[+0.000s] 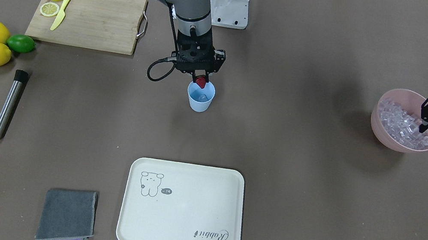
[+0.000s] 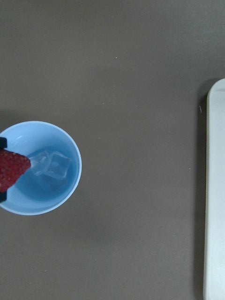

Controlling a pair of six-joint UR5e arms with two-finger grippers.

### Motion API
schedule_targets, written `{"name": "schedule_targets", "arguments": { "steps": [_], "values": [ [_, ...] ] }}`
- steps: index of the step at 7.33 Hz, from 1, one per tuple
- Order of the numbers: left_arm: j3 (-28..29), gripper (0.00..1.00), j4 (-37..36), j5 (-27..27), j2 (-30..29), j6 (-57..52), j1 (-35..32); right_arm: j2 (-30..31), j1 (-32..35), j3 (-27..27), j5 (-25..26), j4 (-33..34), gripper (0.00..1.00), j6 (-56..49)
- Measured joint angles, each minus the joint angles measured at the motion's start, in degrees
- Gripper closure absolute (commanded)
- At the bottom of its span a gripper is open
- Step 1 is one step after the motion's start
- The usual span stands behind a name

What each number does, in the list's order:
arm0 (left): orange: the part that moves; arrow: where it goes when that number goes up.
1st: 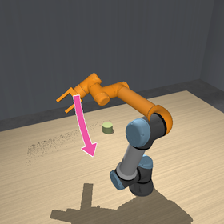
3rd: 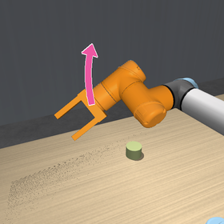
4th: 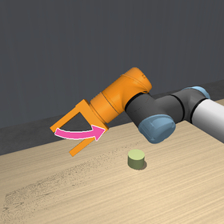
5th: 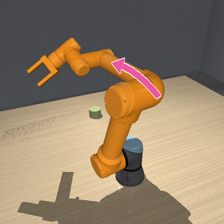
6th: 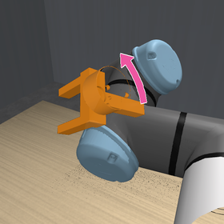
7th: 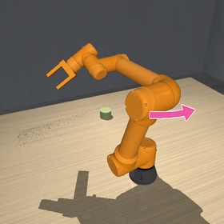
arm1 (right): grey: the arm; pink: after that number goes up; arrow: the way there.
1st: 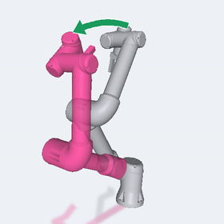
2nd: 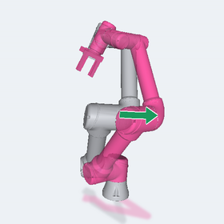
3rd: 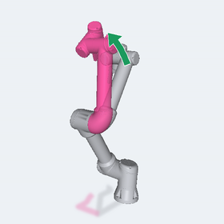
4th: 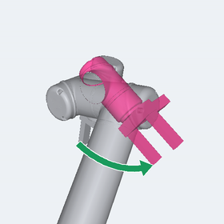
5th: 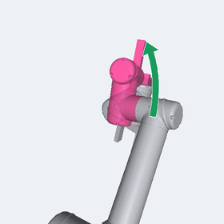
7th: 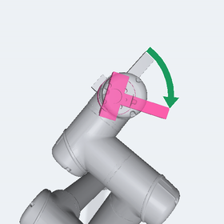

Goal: Mash ice and strawberries in cup
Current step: 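Carry the strawberry with the right gripper over the light-blue cup, then open the right gripper to drop the strawberry into the cup, then move the right gripper to the metal muddler and grasp it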

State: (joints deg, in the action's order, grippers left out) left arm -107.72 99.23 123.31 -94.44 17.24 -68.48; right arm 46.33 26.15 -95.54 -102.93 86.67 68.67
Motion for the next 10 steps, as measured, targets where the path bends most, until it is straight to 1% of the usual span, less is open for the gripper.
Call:
{"name": "schedule_targets", "arguments": {
  "steps": [3, 4, 5, 6, 7, 8, 9, 10],
  "values": [
    [0.11, 0.03, -0.14, 0.0, 0.06, 0.44, 0.01, -0.79, 0.49, 0.91, 0.74, -0.08, 0.0, 0.04],
    [0.21, 0.03, -0.28, 0.22, 0.33, 0.42, -0.03, -0.82, 1.44, 0.58, 0.31, 0.11, 0.0, -0.04],
    [0.34, 0.03, -0.38, 0.96, 0.81, 0.27, -0.06, 0.48, 3.25, -0.79, -0.99, 0.37, 0.0, -0.33],
    [0.58, 0.03, -0.36, 1.78, 1.23, 0.12, -0.06, 4.32, 6.29, -3.96, -3.68, 0.37, 0.0, -1.07],
    [0.79, 0.03, -0.33, 2.2, 1.45, 0.21, -0.38, 8.8, 10.18, -7.2, -7.54, 0.23, 0.0, -2.53],
    [0.92, 0.03, -0.37, 2.48, 1.56, 0.38, -1.12, 12.33, 14.11, -8.66, -11.42, 0.19, 0.0, -4.73],
    [1.05, 0.03, -0.46, 2.61, 1.59, 0.53, -1.86, 15.72, 18.11, -8.86, -14.87, 0.21, 0.0, -8.08],
    [1.26, 0.03, -0.5, 2.61, 1.6, 0.7, -2.34, 18.65, 22.47, -7.49, -18.81, 0.26, 0.01, -13.07]
  ]
}}
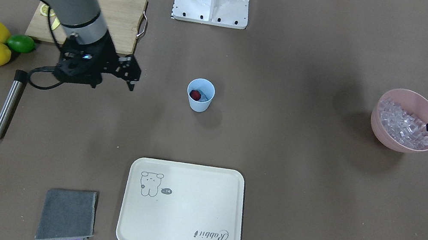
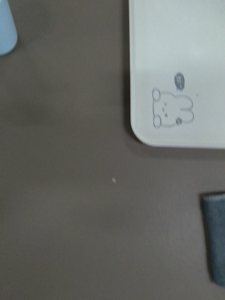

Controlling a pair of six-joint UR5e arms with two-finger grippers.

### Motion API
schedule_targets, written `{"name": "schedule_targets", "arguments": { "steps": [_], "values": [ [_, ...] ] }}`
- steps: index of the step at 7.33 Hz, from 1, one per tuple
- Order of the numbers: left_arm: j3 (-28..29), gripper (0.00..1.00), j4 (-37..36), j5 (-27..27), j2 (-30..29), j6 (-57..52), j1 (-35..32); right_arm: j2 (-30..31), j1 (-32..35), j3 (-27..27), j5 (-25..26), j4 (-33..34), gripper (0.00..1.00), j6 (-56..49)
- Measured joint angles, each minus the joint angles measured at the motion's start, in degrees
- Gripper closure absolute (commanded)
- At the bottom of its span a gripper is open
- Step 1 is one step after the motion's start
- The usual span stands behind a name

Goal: Mash ice and strawberries in cup
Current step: 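Move the right gripper to the metal muddler and grasp it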

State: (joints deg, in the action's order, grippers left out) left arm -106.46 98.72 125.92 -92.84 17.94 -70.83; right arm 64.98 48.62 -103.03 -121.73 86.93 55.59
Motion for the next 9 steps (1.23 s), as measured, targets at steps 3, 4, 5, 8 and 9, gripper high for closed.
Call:
{"name": "schedule_targets", "arguments": {
  "steps": [3, 4, 5, 8, 9],
  "values": [
    [1.02, 0.03, 0.03, -0.01, -0.15, 0.55, -1.44, 2.61, 10.05, 13.01, -8.66, -0.06, 0.02, -15.94],
    [0.99, 0.03, 0.07, 0.01, -0.11, 0.64, -1.82, 2.61, 12.33, 17.56, -10.38, -0.08, 0.06, -19.93],
    [0.76, 0.03, 0.14, 0.02, -0.08, 0.91, -2.11, 2.53, 14.32, 21.55, -12.64, -0.09, 0.07, -22.83],
    [-0.64, 0.03, 0.16, -0.06, -0.06, 1.84, -2.44, 2.23, 15.31, 26.19, -15.52, -0.16, 0.09, -24.89],
    [-0.92, 0.03, 0.16, -0.13, -0.06, 1.9, -2.47, 2.07, 14.38, 27.48, -15.55, -0.81, 0.12, -24.94]
  ]
}}
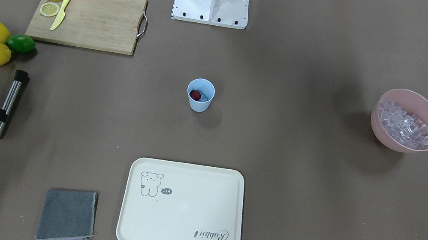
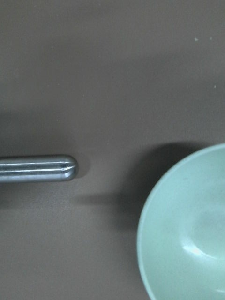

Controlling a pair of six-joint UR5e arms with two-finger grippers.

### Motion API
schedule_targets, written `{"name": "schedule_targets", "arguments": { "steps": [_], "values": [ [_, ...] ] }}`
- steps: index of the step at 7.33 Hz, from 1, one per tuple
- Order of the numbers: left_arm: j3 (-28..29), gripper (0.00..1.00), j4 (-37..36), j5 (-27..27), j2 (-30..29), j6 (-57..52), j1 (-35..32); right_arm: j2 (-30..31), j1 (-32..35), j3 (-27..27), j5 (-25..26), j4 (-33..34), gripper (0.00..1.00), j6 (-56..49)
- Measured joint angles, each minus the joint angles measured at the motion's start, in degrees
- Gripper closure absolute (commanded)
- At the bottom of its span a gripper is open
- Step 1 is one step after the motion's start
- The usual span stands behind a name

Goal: Mash ice and strawberries in cup
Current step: 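Move the right gripper to the metal muddler and grasp it, then lift the muddler with the right gripper and carry it over the cup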

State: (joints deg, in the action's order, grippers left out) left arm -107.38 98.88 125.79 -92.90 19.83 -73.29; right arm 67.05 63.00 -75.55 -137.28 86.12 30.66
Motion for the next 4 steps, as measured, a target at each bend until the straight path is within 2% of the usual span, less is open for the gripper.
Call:
{"name": "schedule_targets", "arguments": {
  "steps": [2, 3, 4],
  "values": [
    [-0.35, 0.03, 0.0, -0.15, 0.0, 0.03, -0.03, -0.42, -1.97, 3.02, 0.18, -3.79, 0.24, 0.3],
    [-0.55, 0.03, 0.0, -0.18, 0.0, 0.05, -0.12, -0.5, -2.78, 3.83, 0.3, -4.83, 0.41, 0.59],
    [-0.73, 0.03, 0.0, -0.19, 0.0, 0.09, -0.2, -0.49, -3.26, 4.29, 0.38, -5.3, 0.99, 0.73]
  ]
}}
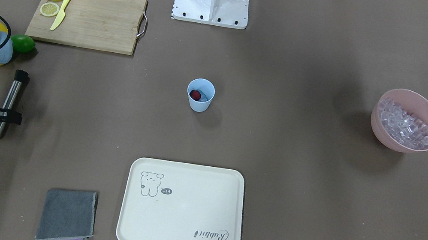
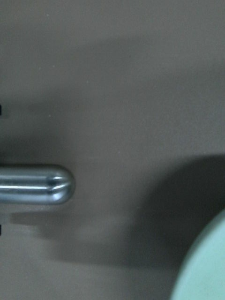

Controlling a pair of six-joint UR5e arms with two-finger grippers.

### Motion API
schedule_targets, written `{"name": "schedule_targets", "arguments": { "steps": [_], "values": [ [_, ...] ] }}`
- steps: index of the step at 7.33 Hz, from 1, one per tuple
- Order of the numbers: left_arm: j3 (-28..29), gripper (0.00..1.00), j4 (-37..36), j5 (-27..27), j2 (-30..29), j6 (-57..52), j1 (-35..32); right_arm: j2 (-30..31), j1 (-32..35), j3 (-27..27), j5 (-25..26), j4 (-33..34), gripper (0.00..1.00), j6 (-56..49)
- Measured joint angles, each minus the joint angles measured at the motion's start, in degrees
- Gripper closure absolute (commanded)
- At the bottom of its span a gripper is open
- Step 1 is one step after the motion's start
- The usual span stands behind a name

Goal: Mash ice and strawberries in cup
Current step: 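Lift the muddler with the right gripper and carry it over the cup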

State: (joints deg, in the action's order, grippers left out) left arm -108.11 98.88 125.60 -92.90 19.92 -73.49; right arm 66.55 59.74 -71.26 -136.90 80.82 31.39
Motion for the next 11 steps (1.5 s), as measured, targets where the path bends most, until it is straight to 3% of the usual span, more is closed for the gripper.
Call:
{"name": "schedule_targets", "arguments": {
  "steps": [3, 5, 8, 11],
  "values": [
    [-0.05, 0.03, -0.06, 0.07, 0.0, -0.03, -0.14, -0.33, -0.2, 0.11, 0.04, -0.78, 1.0, -0.08],
    [0.25, 0.03, -0.11, 0.18, -0.05, -0.03, -0.15, -0.56, 1.34, -2.68, -0.09, -5.39, 1.0, 0.12],
    [0.0, 0.03, -0.17, 0.45, -0.01, -0.21, -0.24, -3.0, -1.07, -16.72, 4.67, -7.49, 1.0, 6.93],
    [-0.41, 0.03, 0.24, 0.44, 2.98, -1.44, -2.44, -5.23, -11.26, -28.85, 17.24, -12.6, 1.0, 17.04]
  ]
}}
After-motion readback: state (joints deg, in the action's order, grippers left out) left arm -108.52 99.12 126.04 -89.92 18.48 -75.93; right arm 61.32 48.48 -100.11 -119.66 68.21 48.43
